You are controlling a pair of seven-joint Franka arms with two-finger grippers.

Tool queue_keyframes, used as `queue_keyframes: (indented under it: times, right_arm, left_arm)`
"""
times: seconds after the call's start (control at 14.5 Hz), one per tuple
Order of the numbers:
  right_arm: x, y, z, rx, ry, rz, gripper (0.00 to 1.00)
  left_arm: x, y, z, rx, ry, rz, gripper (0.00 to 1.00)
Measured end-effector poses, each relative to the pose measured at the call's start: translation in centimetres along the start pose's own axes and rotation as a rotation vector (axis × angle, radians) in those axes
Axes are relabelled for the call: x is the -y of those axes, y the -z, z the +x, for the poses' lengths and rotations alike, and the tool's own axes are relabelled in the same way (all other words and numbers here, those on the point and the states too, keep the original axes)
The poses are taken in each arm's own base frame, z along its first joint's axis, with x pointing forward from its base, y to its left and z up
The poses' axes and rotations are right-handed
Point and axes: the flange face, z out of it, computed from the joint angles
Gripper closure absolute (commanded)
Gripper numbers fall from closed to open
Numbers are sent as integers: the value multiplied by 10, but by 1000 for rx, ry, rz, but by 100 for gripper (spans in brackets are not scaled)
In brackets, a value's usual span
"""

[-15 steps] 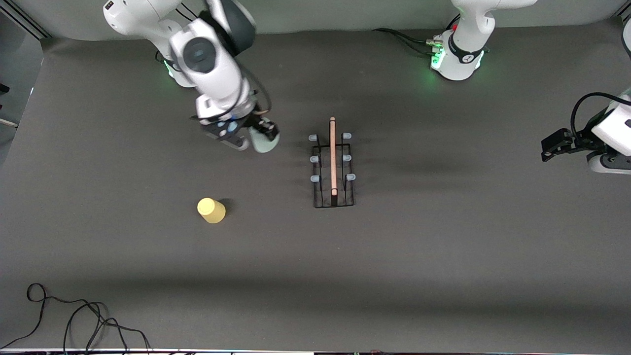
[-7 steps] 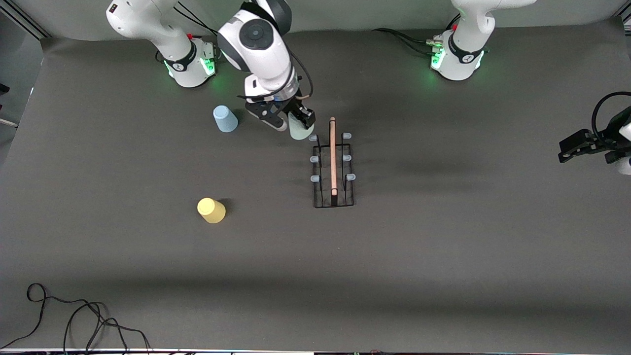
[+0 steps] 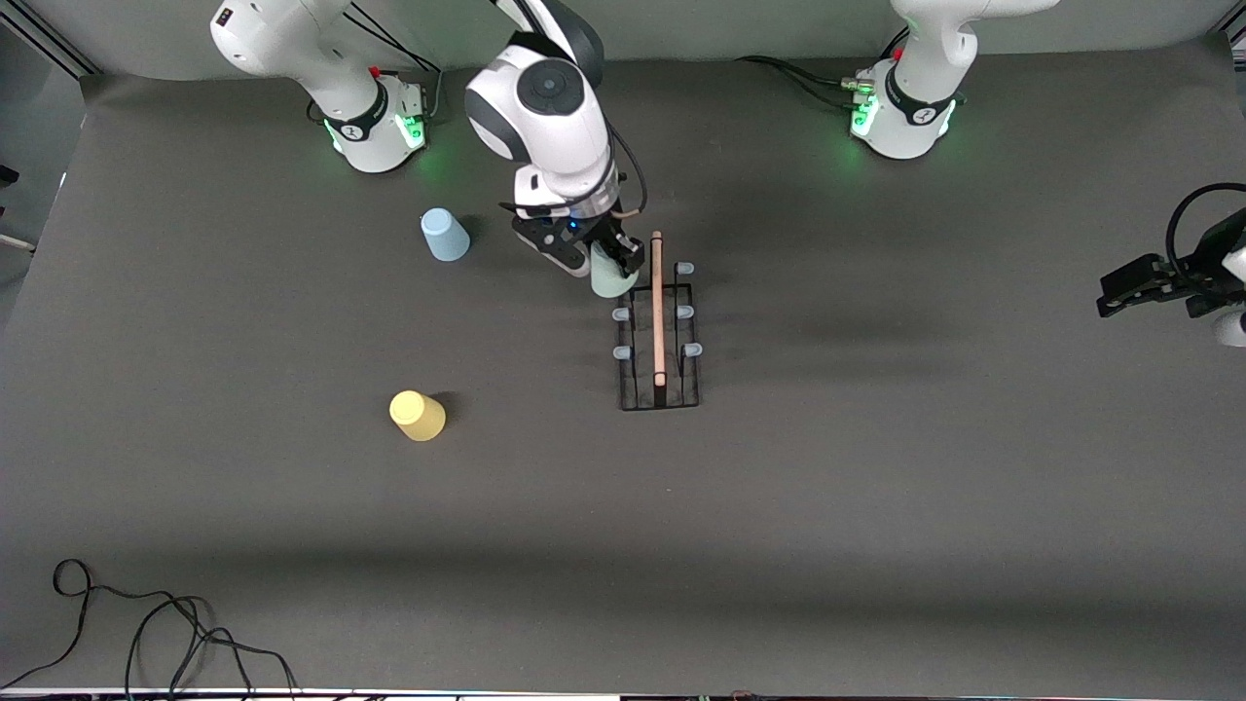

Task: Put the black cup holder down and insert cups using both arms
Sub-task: 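Place the green cup onto a rack peg with the right gripper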

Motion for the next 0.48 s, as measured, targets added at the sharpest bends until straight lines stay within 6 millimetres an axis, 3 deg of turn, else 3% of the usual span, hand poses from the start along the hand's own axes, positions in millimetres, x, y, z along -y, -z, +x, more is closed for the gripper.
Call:
queue_keyframes:
  times: [0.07, 0.28, 0.48]
  right_arm:
    - [3, -9, 0, -2, 0, -10, 0]
    - [7, -34, 1, -10, 2, -41, 0]
    - [13, -33, 6, -20, 37, -38, 0]
  left_arm:
    - [2, 0, 0, 0, 4, -1, 0]
    - [2, 0, 0, 0, 6, -3, 0]
    - [1, 2, -1, 6, 5, -5, 0]
